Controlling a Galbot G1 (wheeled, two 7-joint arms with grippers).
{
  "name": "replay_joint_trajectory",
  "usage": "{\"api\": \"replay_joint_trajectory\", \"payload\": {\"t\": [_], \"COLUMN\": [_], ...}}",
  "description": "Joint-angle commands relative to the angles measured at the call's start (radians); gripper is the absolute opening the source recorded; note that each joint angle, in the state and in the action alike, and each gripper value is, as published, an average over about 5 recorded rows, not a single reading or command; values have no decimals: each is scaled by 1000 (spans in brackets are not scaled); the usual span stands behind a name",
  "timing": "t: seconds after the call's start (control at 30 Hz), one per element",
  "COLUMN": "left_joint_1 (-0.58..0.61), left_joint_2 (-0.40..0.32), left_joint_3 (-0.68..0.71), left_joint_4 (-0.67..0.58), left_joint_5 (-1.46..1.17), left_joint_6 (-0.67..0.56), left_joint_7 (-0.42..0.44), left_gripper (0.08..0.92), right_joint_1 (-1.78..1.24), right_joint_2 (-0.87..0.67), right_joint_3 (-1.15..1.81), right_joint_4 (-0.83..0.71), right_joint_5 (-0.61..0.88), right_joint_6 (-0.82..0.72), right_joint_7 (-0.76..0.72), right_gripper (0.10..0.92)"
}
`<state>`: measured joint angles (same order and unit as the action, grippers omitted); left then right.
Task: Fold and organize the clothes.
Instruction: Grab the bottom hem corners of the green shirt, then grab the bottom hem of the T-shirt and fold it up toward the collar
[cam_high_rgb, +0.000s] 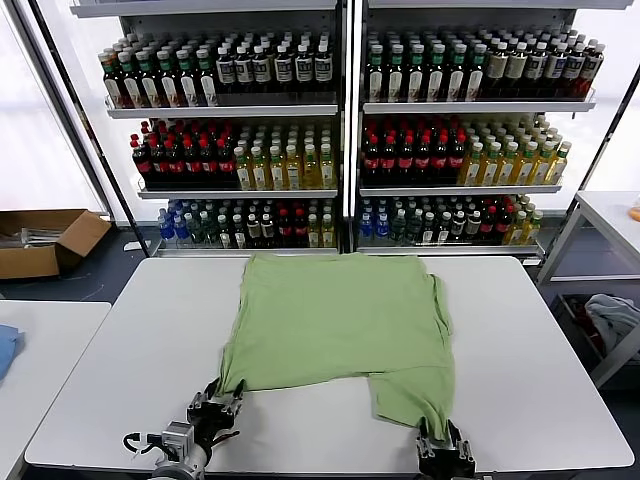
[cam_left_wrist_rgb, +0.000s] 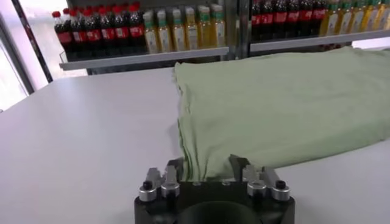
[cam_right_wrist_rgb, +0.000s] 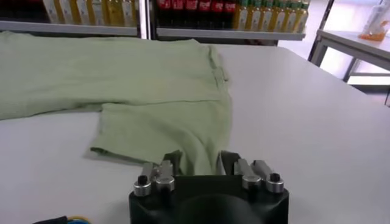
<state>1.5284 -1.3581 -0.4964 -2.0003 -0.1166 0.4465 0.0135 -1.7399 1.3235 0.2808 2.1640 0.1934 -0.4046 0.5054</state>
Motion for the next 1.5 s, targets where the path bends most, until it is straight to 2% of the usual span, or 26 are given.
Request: {"api": "replay_joint_trajectory", "payload": {"t": [0.03,0.23,0.43,0.67,0.83,1.1,1.5], "left_joint_1": [3,9,5,-23,-83,-188,-366], "left_joint_2": [0,-4,-9,-21,-29,-20,9], "left_joint_3": [1,-1,6,2,-12,14,32], "left_joint_4": [5,3,-3,-27,-18,72,247], "left_joint_5": [-10,-11,7,-18,-109,-146,-207], "left_joint_6": [10,6,-14,-87,-119,-216,-250], "left_joint_7": [-1,0,-2,-20,-36,-24,-39], "left_gripper": [411,237,97,84,84,84,84], "right_joint_1": [1,8,31,86,146,357,616], "right_joint_2": [2,13,21,21,34,38,39], "right_joint_3": [-2,14,27,52,108,170,99], "right_joint_4": [-12,-22,13,80,71,-87,-281], "right_joint_5": [4,20,28,66,73,84,58], "right_joint_6": [4,25,58,107,135,167,121], "right_joint_7": [3,-1,-29,-66,-107,-179,-169], "right_gripper": [277,125,108,108,108,108,108]}}
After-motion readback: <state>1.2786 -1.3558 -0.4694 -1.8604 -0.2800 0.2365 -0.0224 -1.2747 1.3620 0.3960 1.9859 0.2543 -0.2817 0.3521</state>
